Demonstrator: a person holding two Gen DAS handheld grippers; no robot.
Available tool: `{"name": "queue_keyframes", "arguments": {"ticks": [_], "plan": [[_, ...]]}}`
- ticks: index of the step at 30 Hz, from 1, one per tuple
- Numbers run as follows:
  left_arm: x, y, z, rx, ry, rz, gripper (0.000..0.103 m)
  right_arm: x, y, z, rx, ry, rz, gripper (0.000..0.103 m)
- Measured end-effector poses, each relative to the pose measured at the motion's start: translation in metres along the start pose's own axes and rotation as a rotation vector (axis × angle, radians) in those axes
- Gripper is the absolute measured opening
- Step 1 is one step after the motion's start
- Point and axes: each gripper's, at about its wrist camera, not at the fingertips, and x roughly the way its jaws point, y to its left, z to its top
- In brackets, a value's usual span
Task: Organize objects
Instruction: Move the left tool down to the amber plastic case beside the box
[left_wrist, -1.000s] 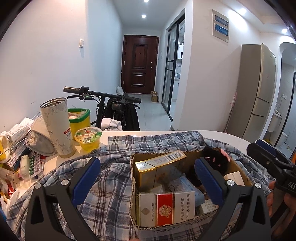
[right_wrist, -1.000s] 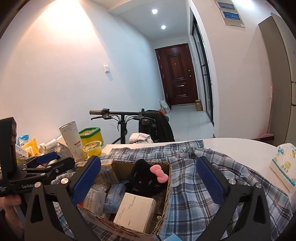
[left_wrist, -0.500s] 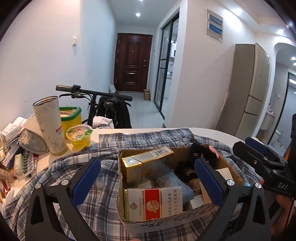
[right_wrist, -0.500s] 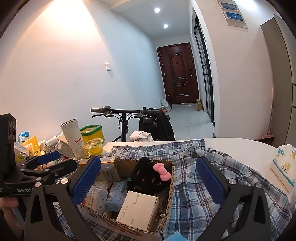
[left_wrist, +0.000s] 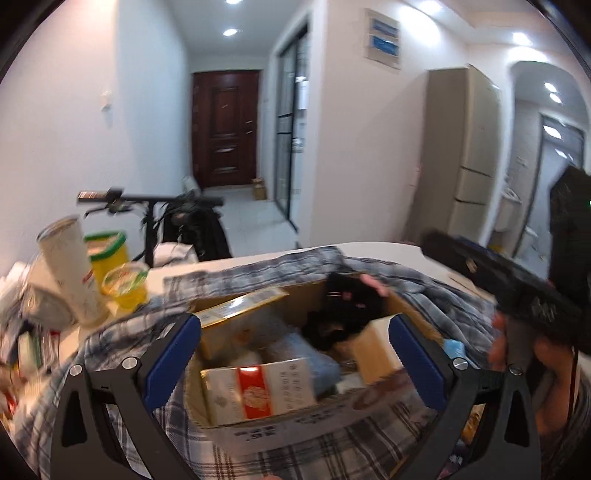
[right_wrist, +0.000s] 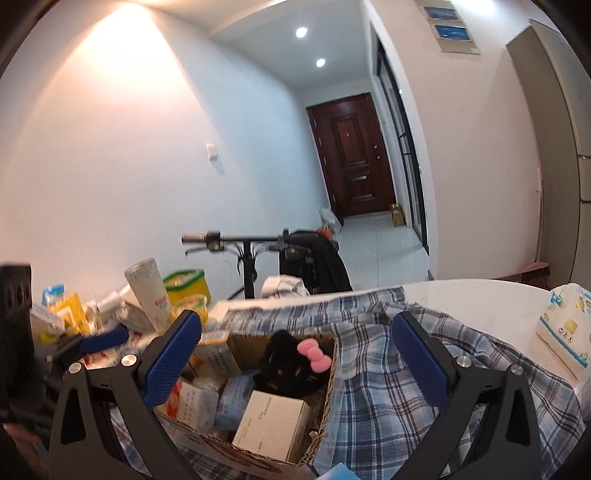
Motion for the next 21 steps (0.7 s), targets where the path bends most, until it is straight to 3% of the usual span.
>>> {"name": "queue_keyframes", "arguments": {"ticks": [3, 8, 10, 14, 15, 18, 21], "plan": [[-0.005, -0.018, -0.001, 0.083, -0.007, -0.049, 0.103, -0.006, -0.005, 0.005, 0.019, -0.017, 0.008, 0.103], [-0.006, -0.043, -0.006, 0.169, 0.051, -0.093, 0.103, -0.007, -0.010, 0.008, 0.033, -0.014, -0.005, 0.103], [-0.006, -0.059, -0.012, 0.243, 0.107, -0.135, 0.103, -0.008, -0.012, 0.009, 0.036, -0.011, -0.008, 0.103], [-0.004, -0.090, -0.037, 0.399, 0.256, -0.369, 0.103, -0.011, -0.015, 0.012, 0.037, -0.017, -0.015, 0.103], [0.000, -0.096, -0.044, 0.422, 0.295, -0.397, 0.103, -0.012, -0.015, 0.012, 0.040, -0.020, -0.016, 0.103], [0.020, -0.107, -0.065, 0.460, 0.444, -0.436, 0.103, -0.013, -0.018, 0.013, 0.050, -0.025, -0.015, 0.103], [0.034, -0.115, -0.078, 0.469, 0.518, -0.437, 0.103, -0.013, -0.020, 0.014, 0.061, -0.028, -0.015, 0.103]]}}
